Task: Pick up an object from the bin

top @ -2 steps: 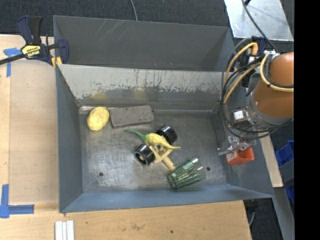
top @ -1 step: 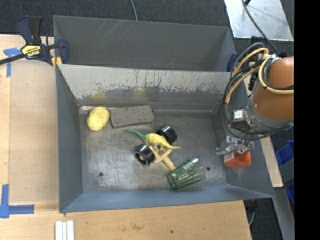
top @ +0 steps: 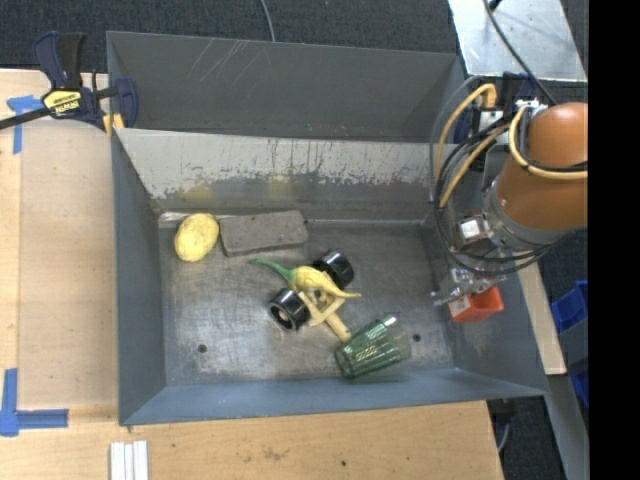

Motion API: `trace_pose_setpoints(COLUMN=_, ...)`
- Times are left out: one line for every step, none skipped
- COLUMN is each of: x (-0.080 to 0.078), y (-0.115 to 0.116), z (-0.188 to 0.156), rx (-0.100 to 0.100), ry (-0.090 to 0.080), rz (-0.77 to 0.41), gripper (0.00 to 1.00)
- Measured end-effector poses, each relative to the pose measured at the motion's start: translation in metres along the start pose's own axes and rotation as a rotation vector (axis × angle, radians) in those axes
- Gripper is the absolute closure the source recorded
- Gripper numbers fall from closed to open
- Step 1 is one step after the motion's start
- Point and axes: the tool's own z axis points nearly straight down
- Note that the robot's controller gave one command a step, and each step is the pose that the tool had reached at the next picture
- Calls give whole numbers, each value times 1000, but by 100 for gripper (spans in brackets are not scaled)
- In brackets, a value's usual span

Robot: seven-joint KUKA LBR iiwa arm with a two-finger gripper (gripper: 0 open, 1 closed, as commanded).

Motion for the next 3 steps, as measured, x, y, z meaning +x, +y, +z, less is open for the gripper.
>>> trace_pose_setpoints(x=12, y=-2, z=43, rx=13, ry=-8, rz=-160, gripper=100)
trace_pose_setpoints(x=0, y=-2, z=70, rx=6, ry=-24, rz=-198, gripper=100)
trace_pose_setpoints(x=-1, y=-16, z=44, rx=0, ry=-20, rz=-489, gripper=100)
